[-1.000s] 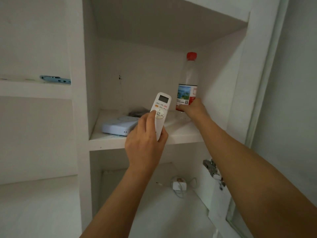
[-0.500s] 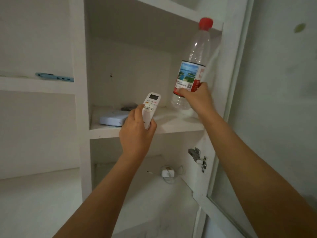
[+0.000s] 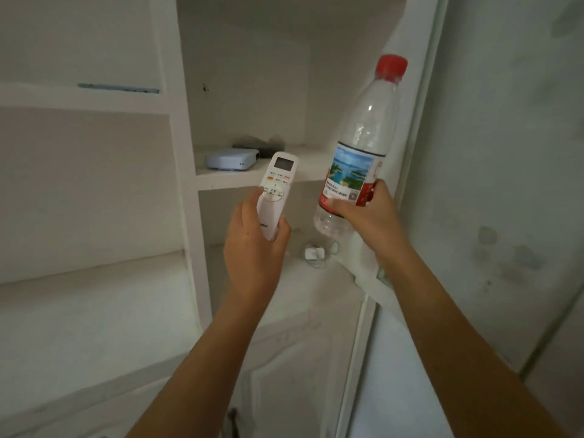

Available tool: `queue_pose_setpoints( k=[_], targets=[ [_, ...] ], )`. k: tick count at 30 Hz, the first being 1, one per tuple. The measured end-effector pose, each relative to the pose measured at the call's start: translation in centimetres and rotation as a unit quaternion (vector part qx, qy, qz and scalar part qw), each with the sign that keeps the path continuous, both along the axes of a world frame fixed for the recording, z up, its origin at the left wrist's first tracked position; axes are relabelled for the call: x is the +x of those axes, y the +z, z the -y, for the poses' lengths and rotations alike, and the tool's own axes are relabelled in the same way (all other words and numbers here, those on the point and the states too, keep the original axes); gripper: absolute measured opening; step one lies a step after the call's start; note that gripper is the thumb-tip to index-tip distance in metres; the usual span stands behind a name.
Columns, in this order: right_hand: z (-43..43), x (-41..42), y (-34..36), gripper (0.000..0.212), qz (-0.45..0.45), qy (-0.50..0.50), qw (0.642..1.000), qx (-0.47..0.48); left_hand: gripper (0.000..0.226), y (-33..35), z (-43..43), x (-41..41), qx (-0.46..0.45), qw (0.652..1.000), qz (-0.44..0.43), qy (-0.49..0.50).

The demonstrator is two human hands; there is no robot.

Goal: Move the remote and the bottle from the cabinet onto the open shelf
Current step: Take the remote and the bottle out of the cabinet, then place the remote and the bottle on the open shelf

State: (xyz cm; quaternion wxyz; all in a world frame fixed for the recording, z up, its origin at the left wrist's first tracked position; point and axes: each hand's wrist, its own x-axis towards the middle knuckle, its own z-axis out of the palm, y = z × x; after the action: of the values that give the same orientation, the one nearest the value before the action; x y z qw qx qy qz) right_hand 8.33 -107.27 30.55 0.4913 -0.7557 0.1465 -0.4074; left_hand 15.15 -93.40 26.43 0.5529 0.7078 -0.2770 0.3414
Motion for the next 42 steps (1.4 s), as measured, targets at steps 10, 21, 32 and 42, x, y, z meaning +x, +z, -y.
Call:
queue_pose_setpoints(
  k=[10, 21, 32, 42],
  targets=[
    [-5.4, -2.6, -8.8, 0.062, -0.059, 0.058, 0.996, 0.042, 0.051, -6.3, -7.1, -3.5, 0.051, 0.995, -0.054, 0.062],
    [-10.7, -2.6, -11.6, 0.065, -0.092, 0.209, 0.973, 0.041, 0.051, -9.8, -12.7, -5.8, 0.033, 0.975, -0.107, 0.193],
    [-23.0, 0.8, -15.3, 0.056, -0.142, 0.401, 0.904, 0.040, 0.050, -12.3, -26.2, -10.1, 0.018, 0.896, -0.141, 0.421],
    [-35.0, 3.2, -16.9, 0.064, -0.160, 0.523, 0.837, 0.016, 0.050, -13.0, -36.3, -12.4, 0.025, 0.822, -0.141, 0.552]
  ],
)
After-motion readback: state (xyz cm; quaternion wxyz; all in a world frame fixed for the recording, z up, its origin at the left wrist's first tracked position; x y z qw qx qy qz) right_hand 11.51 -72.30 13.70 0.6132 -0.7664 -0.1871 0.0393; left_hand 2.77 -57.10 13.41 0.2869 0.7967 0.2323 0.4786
